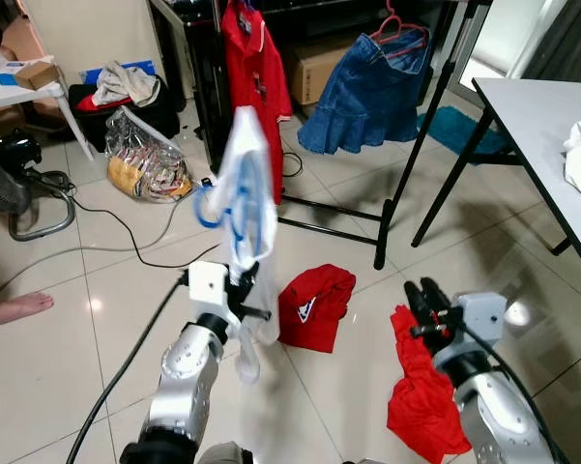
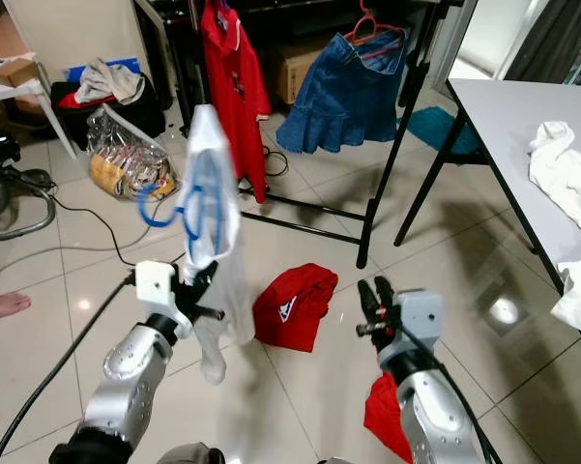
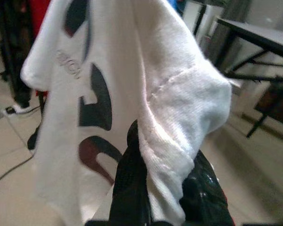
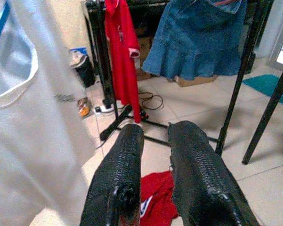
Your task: Hang hanger
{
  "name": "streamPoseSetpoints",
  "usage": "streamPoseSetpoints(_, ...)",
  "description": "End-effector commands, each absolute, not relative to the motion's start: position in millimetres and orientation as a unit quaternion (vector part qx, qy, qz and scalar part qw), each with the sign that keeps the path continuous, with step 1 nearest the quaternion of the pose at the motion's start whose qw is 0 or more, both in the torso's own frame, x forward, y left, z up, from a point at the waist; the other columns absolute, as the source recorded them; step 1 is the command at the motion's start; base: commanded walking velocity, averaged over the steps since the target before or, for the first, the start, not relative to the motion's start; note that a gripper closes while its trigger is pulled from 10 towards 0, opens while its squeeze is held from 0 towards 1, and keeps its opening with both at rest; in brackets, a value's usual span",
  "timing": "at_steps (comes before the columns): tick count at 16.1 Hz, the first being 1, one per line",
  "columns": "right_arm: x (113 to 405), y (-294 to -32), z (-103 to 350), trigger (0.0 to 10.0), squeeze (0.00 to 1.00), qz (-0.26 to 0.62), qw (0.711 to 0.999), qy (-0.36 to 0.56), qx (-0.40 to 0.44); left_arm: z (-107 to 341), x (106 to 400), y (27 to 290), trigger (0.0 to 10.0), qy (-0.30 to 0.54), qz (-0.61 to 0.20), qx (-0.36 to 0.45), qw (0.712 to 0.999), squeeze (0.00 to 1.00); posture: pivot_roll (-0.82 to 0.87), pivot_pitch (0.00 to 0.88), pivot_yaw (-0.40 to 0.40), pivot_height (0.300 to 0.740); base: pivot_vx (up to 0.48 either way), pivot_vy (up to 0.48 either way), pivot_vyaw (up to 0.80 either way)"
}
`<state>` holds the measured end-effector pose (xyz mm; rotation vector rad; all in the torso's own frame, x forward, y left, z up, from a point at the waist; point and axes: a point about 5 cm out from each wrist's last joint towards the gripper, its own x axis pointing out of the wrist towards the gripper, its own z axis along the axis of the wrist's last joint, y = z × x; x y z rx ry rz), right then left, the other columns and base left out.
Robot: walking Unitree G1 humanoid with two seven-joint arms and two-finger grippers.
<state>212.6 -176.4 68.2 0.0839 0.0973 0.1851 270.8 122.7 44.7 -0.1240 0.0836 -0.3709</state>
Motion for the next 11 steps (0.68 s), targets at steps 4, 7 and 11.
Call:
streamPoseSetpoints(4, 202.4, -175.7, 70.8, 10.0, 0.00, 0.115, 0.991, 0.068, 0.032, 51.4, 262.2, 117.2, 10.0, 0.019, -0.212, -0.036, 0.976, 0.00, 0.03, 0.056, 0.029, 0.740, 0.000, 0.000, 0.00)
streamPoseSetpoints(7, 207.7, -177.5, 67.7, 10.0, 0.00, 0.107, 0.991, 0.075, 0.034, 45.8, 258.6, 115.0, 10.0, 0.024, -0.191, -0.046, 0.980, 0.00, 0.03, 0.045, 0.018, 0.740, 0.000, 0.000, 0.00)
streamPoseSetpoints(11, 213.9, -169.6, 70.4, 10.0, 0.00, 0.132, 0.988, 0.075, 0.036, 44.8, 261.2, 115.8, 10.0, 0.024, -0.152, -0.062, 0.986, 0.00, 0.04, 0.035, 0.004, 0.740, 0.000, 0.000, 0.00)
